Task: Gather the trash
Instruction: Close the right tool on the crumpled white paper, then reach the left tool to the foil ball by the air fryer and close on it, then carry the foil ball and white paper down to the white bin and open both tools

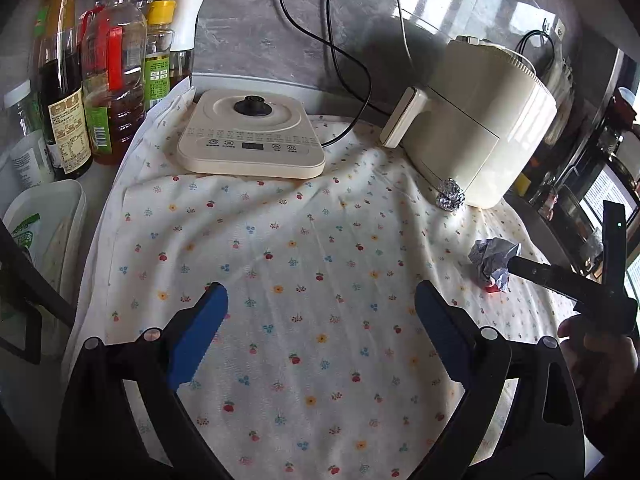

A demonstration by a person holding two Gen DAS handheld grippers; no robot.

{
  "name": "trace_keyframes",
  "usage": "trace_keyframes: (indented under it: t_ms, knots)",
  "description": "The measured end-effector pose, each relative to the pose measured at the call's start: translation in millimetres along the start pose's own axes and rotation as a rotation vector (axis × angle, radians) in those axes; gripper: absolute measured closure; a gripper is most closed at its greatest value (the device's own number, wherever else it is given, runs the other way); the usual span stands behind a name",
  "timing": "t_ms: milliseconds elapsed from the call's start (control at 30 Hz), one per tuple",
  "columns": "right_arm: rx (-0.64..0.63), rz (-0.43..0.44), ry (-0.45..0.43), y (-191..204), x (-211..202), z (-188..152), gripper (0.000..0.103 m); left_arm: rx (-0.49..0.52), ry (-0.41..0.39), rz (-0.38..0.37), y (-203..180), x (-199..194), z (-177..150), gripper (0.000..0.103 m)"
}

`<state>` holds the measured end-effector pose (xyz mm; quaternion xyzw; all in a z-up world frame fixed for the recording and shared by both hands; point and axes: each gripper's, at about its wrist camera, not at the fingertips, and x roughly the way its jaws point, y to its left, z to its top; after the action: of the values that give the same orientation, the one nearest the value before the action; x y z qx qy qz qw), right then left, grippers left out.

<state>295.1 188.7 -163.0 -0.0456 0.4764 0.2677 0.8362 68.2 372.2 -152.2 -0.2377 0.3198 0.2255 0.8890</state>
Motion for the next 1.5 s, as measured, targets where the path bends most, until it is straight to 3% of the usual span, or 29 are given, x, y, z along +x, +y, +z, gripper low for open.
trace_keyframes:
  t_ms: [33,67,100,133,167,300,600,867,1267,1300,1400,1500]
  knots:
    - [0.002,0.000,0.009,0,7,4,0.009,-0.002,0.003,-0.001,0,4,1,0.010]
    - [0.003,0.008,0.022,0,15,8,0.023,-0.003,0.006,-0.003,0,8,3,0.010]
    - [0.002,0.037,0.047,1,23,11,0.055,-0.001,0.009,-0.007,-1,13,5,0.010]
    - [0.002,0.066,0.085,1,31,13,0.068,0.004,0.011,-0.013,-4,18,8,0.010]
    - [0.006,0.073,0.113,1,36,15,0.067,0.012,0.014,-0.020,-6,23,12,0.010]
    - [0.006,0.091,0.077,0,28,18,0.069,0.052,0.023,-0.058,-24,44,27,0.010]
    - [0.067,0.031,0.021,-29,-4,23,0.069,0.159,0.071,-0.182,-82,97,57,0.010]
    - [0.167,-0.032,-0.029,-71,-42,11,0.069,0.250,0.126,-0.248,-137,142,70,0.021]
    - [0.319,-0.163,-0.082,-137,-101,-30,0.069,0.240,0.173,-0.252,-179,202,81,0.034]
    - [0.335,-0.171,-0.085,-142,-105,-33,0.068,0.233,0.178,-0.238,-180,207,81,0.036]
    - [0.374,-0.190,-0.092,-159,-117,-45,0.068,0.207,0.207,-0.242,-181,214,79,0.064]
    - [0.404,-0.184,-0.097,-173,-126,-56,0.068,0.208,0.195,-0.244,-185,207,75,0.064]
